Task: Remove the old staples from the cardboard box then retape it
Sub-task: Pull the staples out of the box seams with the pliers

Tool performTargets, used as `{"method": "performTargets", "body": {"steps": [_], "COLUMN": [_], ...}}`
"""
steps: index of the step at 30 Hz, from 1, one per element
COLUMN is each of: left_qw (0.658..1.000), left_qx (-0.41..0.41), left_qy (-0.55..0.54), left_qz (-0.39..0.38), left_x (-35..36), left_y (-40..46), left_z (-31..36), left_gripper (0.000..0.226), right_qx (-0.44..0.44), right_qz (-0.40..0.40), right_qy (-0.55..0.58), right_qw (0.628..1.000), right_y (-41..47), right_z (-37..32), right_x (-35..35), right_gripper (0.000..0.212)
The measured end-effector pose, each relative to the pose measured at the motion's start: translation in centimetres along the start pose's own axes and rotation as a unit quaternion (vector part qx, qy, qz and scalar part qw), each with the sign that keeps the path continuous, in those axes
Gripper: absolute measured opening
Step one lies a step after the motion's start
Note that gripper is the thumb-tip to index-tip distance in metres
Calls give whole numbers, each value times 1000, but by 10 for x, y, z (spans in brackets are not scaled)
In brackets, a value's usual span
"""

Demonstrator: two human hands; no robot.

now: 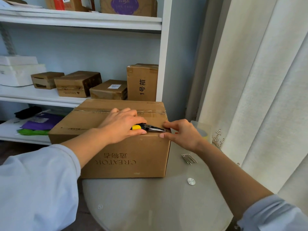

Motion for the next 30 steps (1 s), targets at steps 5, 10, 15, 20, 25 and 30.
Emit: {"method": "performTargets", "body": {"steps": [5,10,15,20,25,30], "left_qw": [1000,999,995,992,987,989], "left_qx": [-7,-17,-40,-53,-57,-46], "left_qy": [-12,-31,-81,-104,-145,-129], "left_qz": [-3,-14,-27,-44,-49,-62], "left_x": [-4,-2,-2,1,3,-1], "left_y": [-1,-6,-10,-9,-10,-8], "left_z": [3,3,3,2,0,-2], "left_gripper": [45,43,41,43,42,40], "right_qx": [-17,-9,-13,7,44,70], "right_qz": [15,63,83,90,101,118], "right_qy": [-22,-4,-2,20,83,109], "right_qw": [1000,998,996,996,990,985], "right_y": [2,-3,-2,3,4,8], "right_z": [-6,-6,-15,-16,-16,-14], "right_x": [-8,0,-3,-7,-8,-8], "right_gripper": [29,23,18,14,13,11]}}
Point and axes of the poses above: each hand's wrist, its own y-axis towards the middle knuckle, its own x-axis out of the palm, z = x × y, the point moved 1 cm from there along y, towards the middle knuckle, and after that the axes turned 12 degrees about -x, right-handed, at the moved point
